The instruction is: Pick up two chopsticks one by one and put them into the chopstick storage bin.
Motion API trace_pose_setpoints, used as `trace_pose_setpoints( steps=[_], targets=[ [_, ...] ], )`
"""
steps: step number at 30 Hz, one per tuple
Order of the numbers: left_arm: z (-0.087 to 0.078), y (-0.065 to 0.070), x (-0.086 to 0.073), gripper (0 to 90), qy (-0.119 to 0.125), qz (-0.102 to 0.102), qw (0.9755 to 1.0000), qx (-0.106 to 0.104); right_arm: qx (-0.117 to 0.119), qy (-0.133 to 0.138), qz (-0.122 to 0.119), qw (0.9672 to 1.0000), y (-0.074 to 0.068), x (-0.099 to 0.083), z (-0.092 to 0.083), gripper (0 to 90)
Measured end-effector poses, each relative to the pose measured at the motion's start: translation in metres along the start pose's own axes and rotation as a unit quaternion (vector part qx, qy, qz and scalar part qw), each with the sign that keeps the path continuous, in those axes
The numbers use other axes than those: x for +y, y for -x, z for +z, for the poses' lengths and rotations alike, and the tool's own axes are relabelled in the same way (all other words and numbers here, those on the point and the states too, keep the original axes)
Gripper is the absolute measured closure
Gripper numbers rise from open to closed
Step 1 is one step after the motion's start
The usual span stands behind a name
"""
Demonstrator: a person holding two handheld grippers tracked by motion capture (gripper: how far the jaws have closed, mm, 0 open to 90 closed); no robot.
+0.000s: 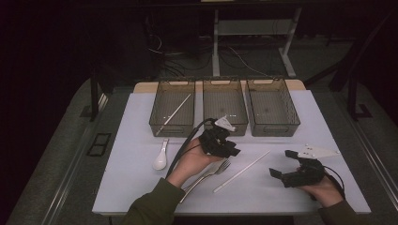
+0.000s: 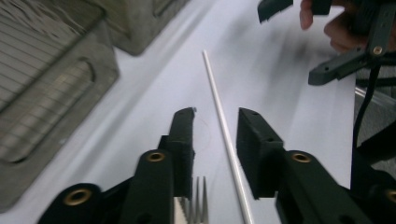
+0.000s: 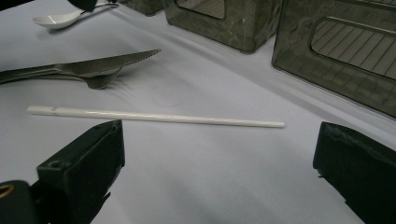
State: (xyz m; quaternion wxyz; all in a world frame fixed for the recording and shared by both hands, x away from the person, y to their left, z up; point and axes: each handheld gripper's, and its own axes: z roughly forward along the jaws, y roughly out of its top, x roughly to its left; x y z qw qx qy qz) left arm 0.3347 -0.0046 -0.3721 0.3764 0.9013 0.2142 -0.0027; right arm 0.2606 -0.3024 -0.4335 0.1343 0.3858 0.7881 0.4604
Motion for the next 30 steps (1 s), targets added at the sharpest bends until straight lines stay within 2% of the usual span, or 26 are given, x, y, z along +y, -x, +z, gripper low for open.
trace_pose_setpoints(
  steps=[3, 4, 7, 9, 15, 18, 24, 30],
  targets=[
    [0.010, 0.004, -0.003, 69.7, -0.007, -0.004, 1.0000, 0.000, 0.000, 0.000, 0.001, 1.0000, 0.000, 0.000, 0.000, 2.0],
    [0.013, 0.004, -0.004, 69.8, -0.009, -0.004, 1.0000, -0.001, -0.003, 0.006, -0.009, 0.9999, 0.002, 0.000, 0.001, 2.0],
    [0.021, 0.007, -0.008, 71.4, -0.017, 0.002, 0.9999, -0.001, 0.000, 0.001, -0.002, 1.0000, 0.001, 0.000, 0.000, 2.0],
    [0.026, 0.011, -0.011, 72.8, -0.014, -0.003, 0.9999, -0.001, 0.001, 0.000, -0.004, 1.0000, 0.001, 0.000, 0.000, 2.0],
    [0.039, 0.019, -0.023, 75.2, -0.015, 0.004, 0.9999, 0.006, -0.001, 0.002, -0.002, 1.0000, 0.001, 0.000, -0.001, 2.0],
    [0.045, 0.022, -0.027, 76.8, -0.012, -0.004, 0.9999, 0.006, -0.001, 0.001, -0.002, 1.0000, 0.000, 0.000, 0.000, 2.0],
    [0.054, 0.023, -0.032, 77.8, -0.029, 0.002, 0.9996, 0.003, -0.002, 0.001, -0.002, 1.0000, 0.001, 0.000, 0.000, 2.0],
    [0.060, 0.024, -0.037, 78.3, -0.035, -0.005, 0.9994, 0.003, -0.002, 0.001, -0.003, 1.0000, 0.001, 0.000, 0.000, 2.0]
  ],
)
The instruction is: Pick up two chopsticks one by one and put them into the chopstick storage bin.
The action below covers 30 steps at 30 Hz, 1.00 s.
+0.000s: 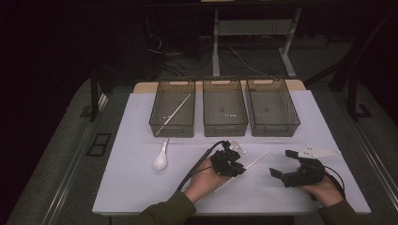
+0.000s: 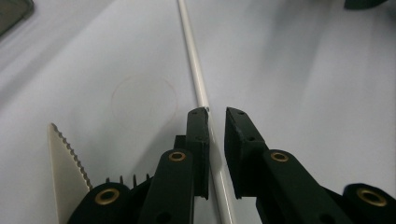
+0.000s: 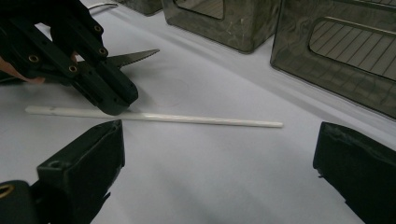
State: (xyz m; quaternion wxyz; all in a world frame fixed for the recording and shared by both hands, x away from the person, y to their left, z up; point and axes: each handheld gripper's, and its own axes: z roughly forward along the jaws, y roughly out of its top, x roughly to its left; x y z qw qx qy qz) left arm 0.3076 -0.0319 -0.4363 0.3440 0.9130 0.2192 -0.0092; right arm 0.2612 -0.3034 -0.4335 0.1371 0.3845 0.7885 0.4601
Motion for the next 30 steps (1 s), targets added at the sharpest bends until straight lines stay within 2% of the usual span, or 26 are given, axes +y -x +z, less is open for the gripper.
trace_pose_setpoints(
  steps=[5, 13, 19, 22, 27, 30],
  targets=[
    [0.0014, 0.0009, -0.0049, 79.1, -0.009, 0.008, 0.9999, 0.004, 0.000, 0.000, 0.002, 1.0000, 0.0000, 0.0000, -0.0004, 2.0],
    [0.0019, 0.0010, -0.0094, 81.3, 0.007, 0.002, 1.0000, 0.006, -0.001, 0.001, 0.002, 1.0000, 0.0001, 0.0001, -0.0003, 2.0],
    [0.0015, 0.0021, -0.0089, 82.7, 0.003, 0.000, 0.9999, 0.012, -0.001, 0.001, 0.000, 1.0000, -0.0005, 0.0005, 0.0004, 2.0],
    [0.0015, 0.0035, -0.0084, 83.4, 0.001, 0.007, 0.9998, 0.018, -0.001, 0.002, 0.000, 1.0000, -0.0002, 0.0005, 0.0001, 2.0],
    [0.0018, 0.0053, -0.0084, 83.8, 0.002, 0.008, 0.9997, 0.024, 0.000, 0.001, 0.002, 1.0000, -0.0003, 0.0005, -0.0002, 2.0],
    [0.0016, 0.0053, -0.0082, 83.9, 0.004, 0.008, 0.9997, 0.022, -0.001, 0.002, 0.003, 1.0000, -0.0003, 0.0005, -0.0005, 2.0]
  ],
)
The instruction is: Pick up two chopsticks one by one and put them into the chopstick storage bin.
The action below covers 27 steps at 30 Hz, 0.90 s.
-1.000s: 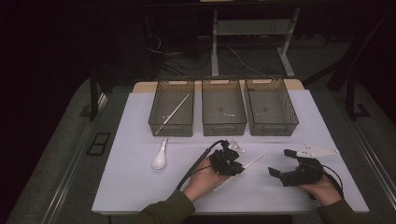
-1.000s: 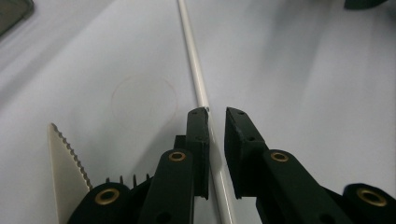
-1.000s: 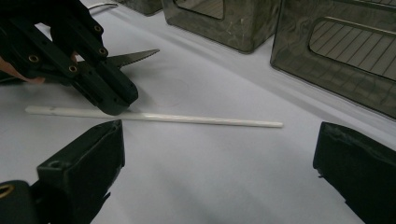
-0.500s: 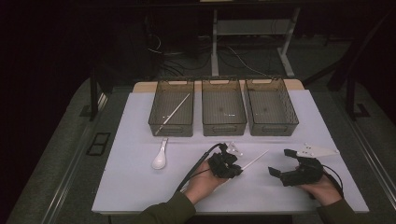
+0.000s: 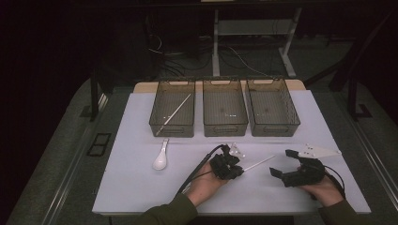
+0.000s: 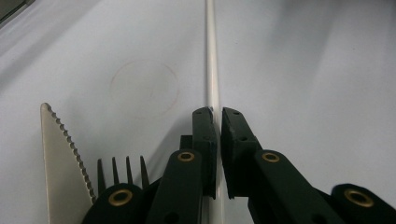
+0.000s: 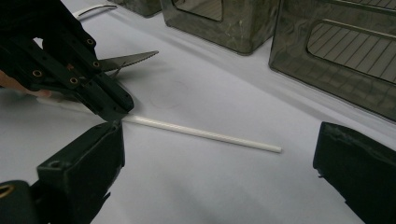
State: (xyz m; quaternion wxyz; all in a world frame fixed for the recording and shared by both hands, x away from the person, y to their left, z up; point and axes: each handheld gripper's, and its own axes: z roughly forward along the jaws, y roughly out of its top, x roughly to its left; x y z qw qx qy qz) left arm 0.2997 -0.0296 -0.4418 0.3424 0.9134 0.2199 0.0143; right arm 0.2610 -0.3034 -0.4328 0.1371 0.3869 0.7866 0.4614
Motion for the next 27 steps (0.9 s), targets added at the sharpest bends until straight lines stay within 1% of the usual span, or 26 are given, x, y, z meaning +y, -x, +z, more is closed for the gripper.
trace_pose_setpoints(
  steps=[2, 4, 5, 6, 8, 9, 10, 11, 13, 17, 22, 23, 27],
  targets=[
    [-0.001, 0.000, 0.000, 83.9, 0.000, 0.001, 1.0000, -0.003, -0.001, 0.001, -0.001, 1.0000, 0.000, 0.000, 0.000, 2.0],
    [-0.002, -0.001, 0.001, 83.8, 0.011, -0.008, 0.9999, -0.009, -0.001, 0.002, -0.001, 1.0000, 0.001, 0.000, 0.000, 2.0],
    [-0.004, -0.001, 0.001, 83.8, 0.008, -0.006, 0.9999, -0.011, -0.001, 0.002, -0.001, 1.0000, 0.001, 0.000, -0.001, 2.0],
    [-0.005, -0.001, 0.002, 83.8, 0.015, -0.011, 0.9998, -0.012, -0.002, 0.002, 0.000, 1.0000, 0.001, 0.000, -0.001, 2.0],
    [-0.008, -0.004, 0.003, 83.9, 0.017, -0.012, 0.9997, -0.016, -0.002, 0.003, 0.001, 1.0000, 0.001, 0.000, -0.001, 2.0],
    [-0.009, -0.004, 0.004, 83.8, 0.024, -0.016, 0.9995, -0.016, -0.002, 0.003, 0.001, 1.0000, 0.001, 0.000, -0.002, 2.0],
    [-0.011, -0.005, 0.004, 83.9, 0.025, -0.017, 0.9993, -0.020, -0.002, 0.003, 0.001, 1.0000, 0.001, 0.000, -0.002, 2.0],
    [-0.013, -0.006, 0.005, 83.8, 0.033, -0.026, 0.9988, -0.024, -0.003, 0.003, 0.001, 1.0000, 0.001, 0.000, -0.002, 2.0],
    [-0.018, -0.009, 0.006, 83.9, 0.041, -0.031, 0.9983, -0.028, -0.002, 0.004, 0.000, 1.0000, 0.001, 0.000, -0.002, 2.0],
    [-0.028, -0.013, 0.009, 83.8, 0.060, -0.037, 0.9970, -0.033, -0.003, 0.004, 0.000, 1.0000, 0.001, 0.000, -0.002, 2.0],
    [-0.038, -0.017, 0.011, 83.8, 0.075, -0.043, 0.9956, -0.036, -0.002, 0.003, 0.001, 1.0000, 0.001, 0.000, -0.002, 2.0],
    [-0.040, -0.018, 0.011, 83.8, 0.080, -0.048, 0.9949, -0.038, -0.002, 0.003, 0.000, 1.0000, 0.001, 0.000, -0.001, 2.0],
    [-0.047, -0.020, 0.012, 83.8, 0.094, -0.054, 0.9933, -0.041, -0.002, 0.003, 0.000, 1.0000, 0.001, 0.000, -0.001, 2.0]
  ],
)
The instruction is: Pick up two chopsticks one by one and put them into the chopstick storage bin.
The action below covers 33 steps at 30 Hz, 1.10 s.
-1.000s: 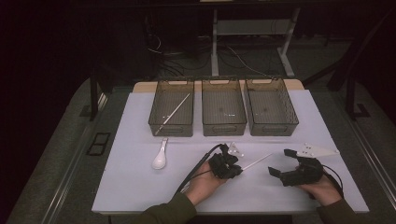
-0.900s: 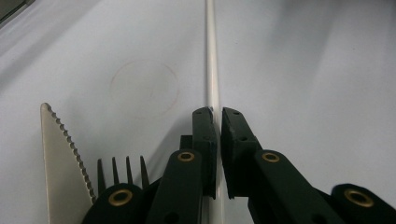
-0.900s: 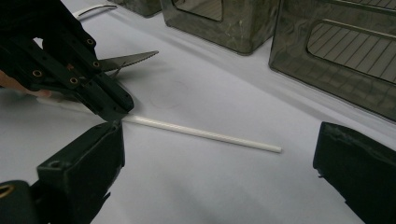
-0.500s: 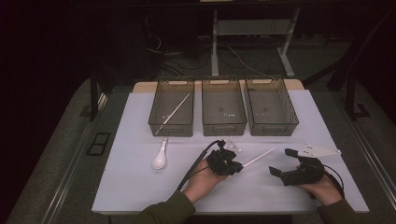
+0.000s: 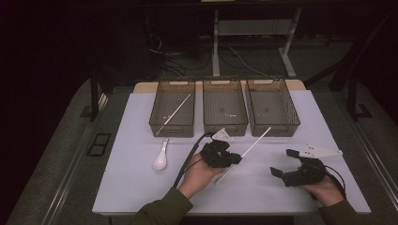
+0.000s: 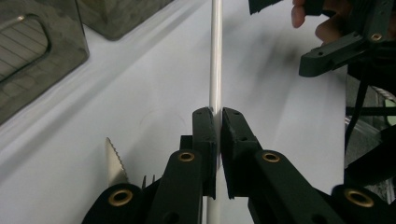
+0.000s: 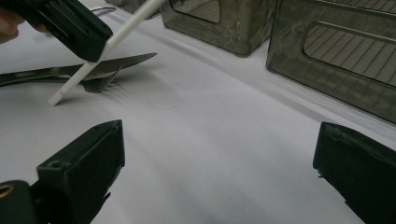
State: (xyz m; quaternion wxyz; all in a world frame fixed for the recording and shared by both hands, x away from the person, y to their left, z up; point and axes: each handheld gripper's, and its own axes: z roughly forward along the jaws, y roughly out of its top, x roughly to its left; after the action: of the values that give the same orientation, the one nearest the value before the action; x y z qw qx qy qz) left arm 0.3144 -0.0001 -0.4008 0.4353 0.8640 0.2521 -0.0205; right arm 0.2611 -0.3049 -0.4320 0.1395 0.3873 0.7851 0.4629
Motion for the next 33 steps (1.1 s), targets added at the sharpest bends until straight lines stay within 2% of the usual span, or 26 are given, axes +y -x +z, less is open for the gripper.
trace_pose_setpoints(
  steps=[10, 16, 19, 23, 26, 33],
  targets=[
    [-0.016, -0.003, 0.006, 84.0, 0.024, -0.006, 0.9997, -0.009, 0.000, -0.001, -0.001, 1.0000, 0.000, 0.000, 0.000, 2.0],
    [-0.031, -0.005, 0.012, 84.0, 0.045, -0.010, 0.9989, -0.011, 0.000, 0.000, -0.002, 1.0000, 0.001, 0.000, 0.000, 2.0],
    [-0.042, -0.010, 0.015, 84.0, 0.051, -0.013, 0.9986, -0.005, -0.001, -0.001, -0.003, 1.0000, 0.001, 0.000, 0.000, 2.0],
    [-0.055, -0.018, 0.017, 84.0, 0.057, -0.003, 0.9984, 0.002, 0.000, -0.001, -0.004, 1.0000, 0.000, 0.000, 0.001, 2.0],
    [-0.066, -0.025, 0.018, 84.0, 0.069, -0.005, 0.9975, 0.009, 0.001, -0.003, 0.003, 1.0000, 0.000, 0.000, 0.001, 2.0],
    [-0.089, -0.043, 0.016, 84.0, 0.081, -0.006, 0.9961, 0.036, 0.001, -0.003, 0.002, 1.0000, 0.000, 0.000, 0.001, 2.0]
  ],
)
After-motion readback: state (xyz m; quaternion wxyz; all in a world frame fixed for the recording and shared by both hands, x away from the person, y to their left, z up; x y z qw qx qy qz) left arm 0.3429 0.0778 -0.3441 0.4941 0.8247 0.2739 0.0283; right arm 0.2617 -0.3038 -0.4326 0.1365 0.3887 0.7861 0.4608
